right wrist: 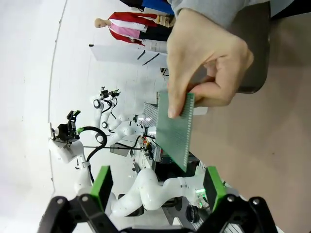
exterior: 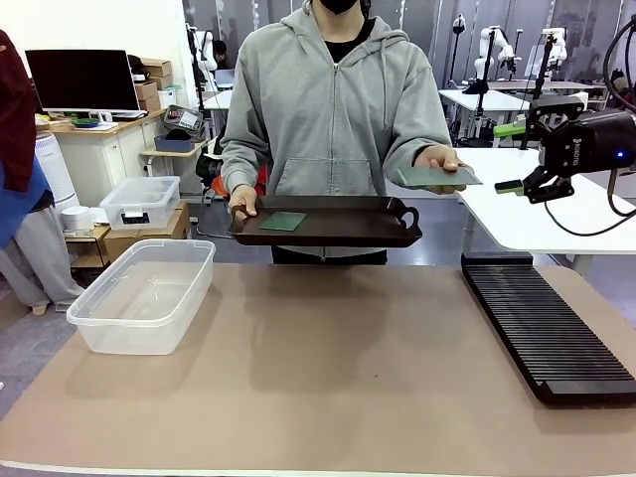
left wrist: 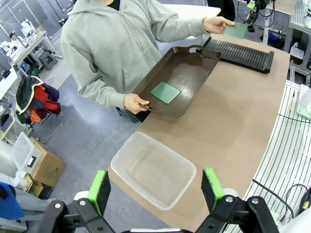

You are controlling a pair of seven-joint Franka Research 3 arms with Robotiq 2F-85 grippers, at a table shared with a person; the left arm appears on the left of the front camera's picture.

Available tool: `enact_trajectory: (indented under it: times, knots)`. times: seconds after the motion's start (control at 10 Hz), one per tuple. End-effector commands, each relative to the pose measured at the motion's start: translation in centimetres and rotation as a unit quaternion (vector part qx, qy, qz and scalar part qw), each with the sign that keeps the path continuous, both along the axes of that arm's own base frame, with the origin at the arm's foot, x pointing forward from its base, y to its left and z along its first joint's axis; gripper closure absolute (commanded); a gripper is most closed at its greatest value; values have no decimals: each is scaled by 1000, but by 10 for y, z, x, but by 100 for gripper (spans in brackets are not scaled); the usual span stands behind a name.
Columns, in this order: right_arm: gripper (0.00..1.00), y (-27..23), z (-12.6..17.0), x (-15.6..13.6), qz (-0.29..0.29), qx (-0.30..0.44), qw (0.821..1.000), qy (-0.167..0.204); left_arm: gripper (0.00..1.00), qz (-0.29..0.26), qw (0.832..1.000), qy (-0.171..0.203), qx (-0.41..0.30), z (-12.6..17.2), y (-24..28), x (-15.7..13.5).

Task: Sort PCBs into racks and boxes based on the side picked up.
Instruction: Pick up the Blank PCB handed by the Human.

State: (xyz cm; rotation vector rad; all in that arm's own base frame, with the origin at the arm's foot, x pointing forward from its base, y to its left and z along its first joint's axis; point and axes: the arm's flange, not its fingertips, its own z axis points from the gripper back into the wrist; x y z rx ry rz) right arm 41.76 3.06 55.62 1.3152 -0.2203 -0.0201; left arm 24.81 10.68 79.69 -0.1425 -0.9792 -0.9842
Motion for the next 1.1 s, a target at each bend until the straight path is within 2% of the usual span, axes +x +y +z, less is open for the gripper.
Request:
enact_trajectory:
  times: [0.0, 0.4, 1.0]
  knots:
    - [0, -3, -12, 25, 8, 24, 999, 30, 0, -6, 1000, -1, -1, -2, 0, 0]
    - [0, -9, -20, 50, 50, 75, 994, 57, 0, -6, 1000, -1, -1, -2, 0, 0]
    - [0, 10, -30, 75, 93, 63, 991, 72, 0, -6, 1000, -1, -1, -2, 0, 0]
